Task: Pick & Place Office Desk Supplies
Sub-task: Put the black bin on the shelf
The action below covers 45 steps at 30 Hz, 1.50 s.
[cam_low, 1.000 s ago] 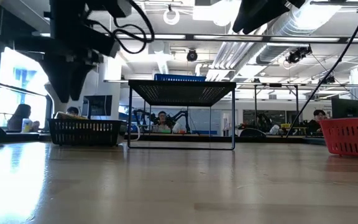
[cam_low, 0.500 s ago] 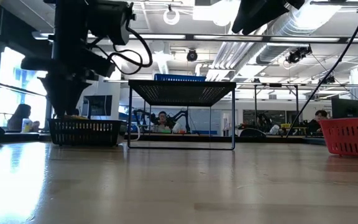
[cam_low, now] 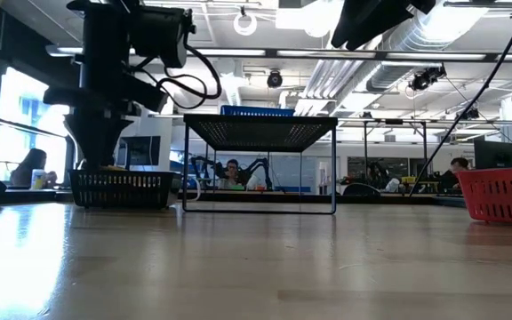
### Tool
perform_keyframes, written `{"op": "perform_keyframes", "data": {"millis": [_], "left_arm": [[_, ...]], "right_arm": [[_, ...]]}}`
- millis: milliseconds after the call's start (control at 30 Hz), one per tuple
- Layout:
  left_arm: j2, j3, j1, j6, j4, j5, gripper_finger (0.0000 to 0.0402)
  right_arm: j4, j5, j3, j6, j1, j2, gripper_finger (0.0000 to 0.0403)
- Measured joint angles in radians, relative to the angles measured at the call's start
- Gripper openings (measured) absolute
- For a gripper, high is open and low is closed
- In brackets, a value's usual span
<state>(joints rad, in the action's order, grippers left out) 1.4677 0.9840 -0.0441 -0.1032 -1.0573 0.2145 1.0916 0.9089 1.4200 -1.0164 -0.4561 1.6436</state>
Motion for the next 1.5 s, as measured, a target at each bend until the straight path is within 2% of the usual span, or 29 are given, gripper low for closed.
{"op": "perform_keyframes", "data": {"millis": [200,467,800,1100,1267,1500], "left_arm": [[0.001,-0.006,0.0,0.056,0.015,0.002,0.0154],[0.001,-0.042,0.0,0.138,0.152,0.001,0.0154],[0.001,-0.156,0.0,0.138,0.246,0.005,0.0154],[0.001,-0.165,0.0,0.128,0.247,0.009,0.0151],[0.01,-0.165,-0.007,0.092,0.259,0.009,0.0114],[0.016,-0.165,-0.007,0.084,0.253,-0.025,0.0014]], "right_arm": [[0.0,0.0,0.0,0.0,0.0,0.0,0.0164],[0.0,-0.002,0.0,0.02,0.0,0.0,0.0164],[-0.007,-0.003,0.0,0.018,0.0,0.0,0.0164],[-0.012,-0.003,0.0,0.018,0.0,0.0,0.0164],[-0.012,-0.003,0.0,0.018,0.0,0.0,0.0164],[-0.012,-0.003,0.0,0.018,0.0,0.0,0.0164]]}}
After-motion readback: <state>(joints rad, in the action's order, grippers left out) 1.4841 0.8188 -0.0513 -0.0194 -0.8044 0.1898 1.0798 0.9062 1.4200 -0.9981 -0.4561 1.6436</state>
